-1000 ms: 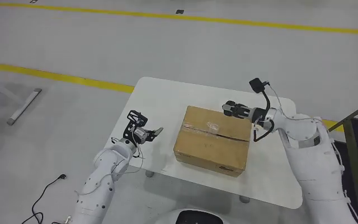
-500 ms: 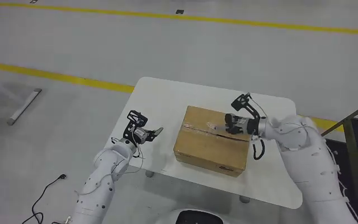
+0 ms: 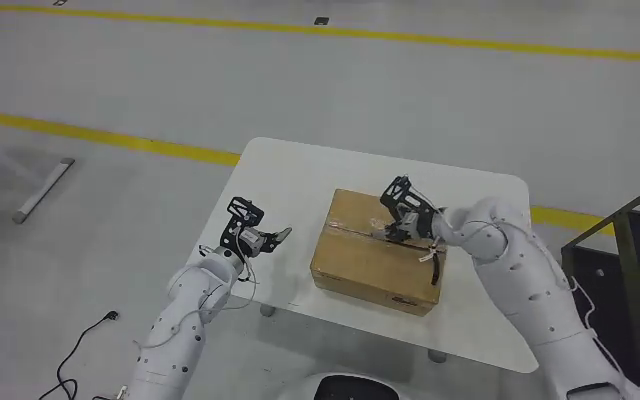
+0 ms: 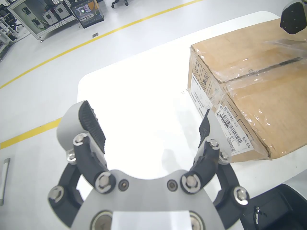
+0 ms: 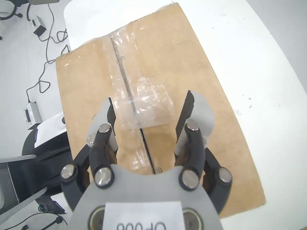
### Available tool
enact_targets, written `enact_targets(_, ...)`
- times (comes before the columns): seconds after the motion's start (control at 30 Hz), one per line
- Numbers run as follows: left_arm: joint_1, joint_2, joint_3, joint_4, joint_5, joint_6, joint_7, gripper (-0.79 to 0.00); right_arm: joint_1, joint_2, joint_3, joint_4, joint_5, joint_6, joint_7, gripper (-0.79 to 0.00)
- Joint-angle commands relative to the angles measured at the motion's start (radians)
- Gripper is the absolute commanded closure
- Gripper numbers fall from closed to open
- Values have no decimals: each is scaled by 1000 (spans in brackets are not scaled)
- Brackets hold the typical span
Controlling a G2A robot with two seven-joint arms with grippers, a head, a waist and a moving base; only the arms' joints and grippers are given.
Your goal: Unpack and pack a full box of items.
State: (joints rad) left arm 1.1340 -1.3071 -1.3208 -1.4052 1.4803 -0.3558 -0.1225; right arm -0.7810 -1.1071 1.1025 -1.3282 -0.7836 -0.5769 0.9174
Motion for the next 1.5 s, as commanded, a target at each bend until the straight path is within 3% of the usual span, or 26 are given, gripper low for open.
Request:
enact_targets(0.0, 0, 0, 0, 0, 0, 0, 0, -785, 14, -4, -22, 11, -25, 8, -7, -594)
enact_targets(0.13, 0, 0, 0, 0, 0, 0, 0, -785, 39, -11, -57, 39, -54, 13, -8, -536)
enact_targets(0.17, 0, 0, 0, 0, 0, 0, 0, -785, 45, -12, -64, 47, -59, 14, -10, -474)
enact_targets(0.27, 0, 0, 0, 0, 0, 0, 0, -785, 61, -17, -84, 70, -78, 17, -17, -446)
enact_targets(0.37, 0, 0, 0, 0, 0, 0, 0, -785, 75, -21, -99, 86, -84, 21, -23, -339)
enact_targets(0.5, 0, 0, 0, 0, 0, 0, 0, -785, 89, -26, -114, 101, -85, 25, -25, 0)
enact_targets(0.77, 0, 0, 0, 0, 0, 0, 0, -785, 104, -21, -73, 89, -47, 61, -60, 0)
enact_targets(1.0, 0, 0, 0, 0, 0, 0, 0, -785, 96, -21, -1, 10, 97, 144, -166, 0)
enact_targets(1.3, 0, 0, 0, 0, 0, 0, 0, -785, 134, -54, -49, 5, 229, 218, -295, 0)
enact_targets(1.47, 0, 0, 0, 0, 0, 0, 0, -785, 135, -57, -49, 10, 256, 223, -295, 0)
